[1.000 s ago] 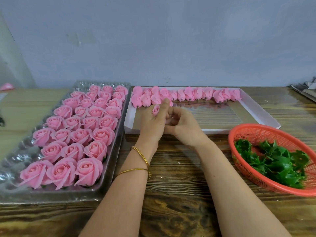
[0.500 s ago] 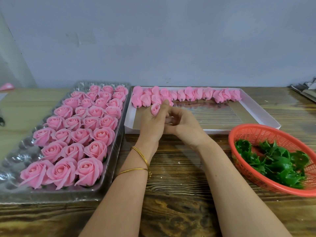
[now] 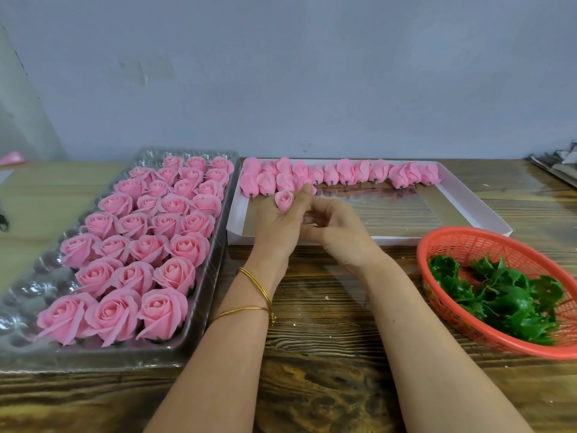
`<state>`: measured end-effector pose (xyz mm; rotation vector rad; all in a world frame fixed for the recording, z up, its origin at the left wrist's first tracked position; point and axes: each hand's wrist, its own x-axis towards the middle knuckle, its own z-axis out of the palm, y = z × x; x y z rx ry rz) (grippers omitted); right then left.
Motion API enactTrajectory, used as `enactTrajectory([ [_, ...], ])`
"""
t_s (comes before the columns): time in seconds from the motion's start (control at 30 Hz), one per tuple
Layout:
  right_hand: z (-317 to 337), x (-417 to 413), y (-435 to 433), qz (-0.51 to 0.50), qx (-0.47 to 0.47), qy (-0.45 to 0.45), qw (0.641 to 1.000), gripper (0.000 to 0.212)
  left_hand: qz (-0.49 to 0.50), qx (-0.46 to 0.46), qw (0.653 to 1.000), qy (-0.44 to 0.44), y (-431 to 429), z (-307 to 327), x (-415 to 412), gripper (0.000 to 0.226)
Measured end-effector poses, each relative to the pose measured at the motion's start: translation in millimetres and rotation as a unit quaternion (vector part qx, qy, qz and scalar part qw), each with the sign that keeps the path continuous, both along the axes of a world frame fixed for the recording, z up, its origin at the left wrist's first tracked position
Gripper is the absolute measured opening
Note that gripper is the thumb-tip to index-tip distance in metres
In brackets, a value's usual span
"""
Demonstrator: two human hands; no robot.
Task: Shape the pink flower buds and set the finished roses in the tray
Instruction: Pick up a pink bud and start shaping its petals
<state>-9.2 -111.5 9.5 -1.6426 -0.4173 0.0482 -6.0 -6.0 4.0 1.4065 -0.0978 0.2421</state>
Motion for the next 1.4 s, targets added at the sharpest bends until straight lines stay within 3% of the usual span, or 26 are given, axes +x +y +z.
enactTrajectory([
  [0.1,0.4,-0.2,-0.4,-0.008,0.006,0.010,1.000,0.027,0.008,0.003,1.000,0.000,0.2,-1.2,0.3,0.034],
  [0.23,2.4,3.4,-1.5,-0.095,0.048,0.041,0.993,0.028,0.065,0.051,0.996,-0.030,-0.3,-3.1,1.9,0.025],
  [0.33,5.1,4.9,-1.3,-0.122,0.109,0.054,0.985,0.017,0.095,0.127,0.986,-0.055,0.4,-4.9,3.5,0.025],
  [0.47,5.4,1.4,3.6,-0.111,0.100,0.033,0.988,0.024,0.086,0.231,0.966,-0.076,-2.1,-7.3,4.4,0.031],
  [1.13,12.4,-5.2,4.3,-0.122,0.021,0.028,0.992,0.018,0.063,0.223,0.964,-0.130,-5.4,-6.1,1.8,0.023],
  [1.4,25.9,-5.9,-5.4,-0.176,-0.019,0.019,0.984,0.008,0.086,0.224,0.966,-0.091,-4.1,-8.4,4.6,0.040],
])
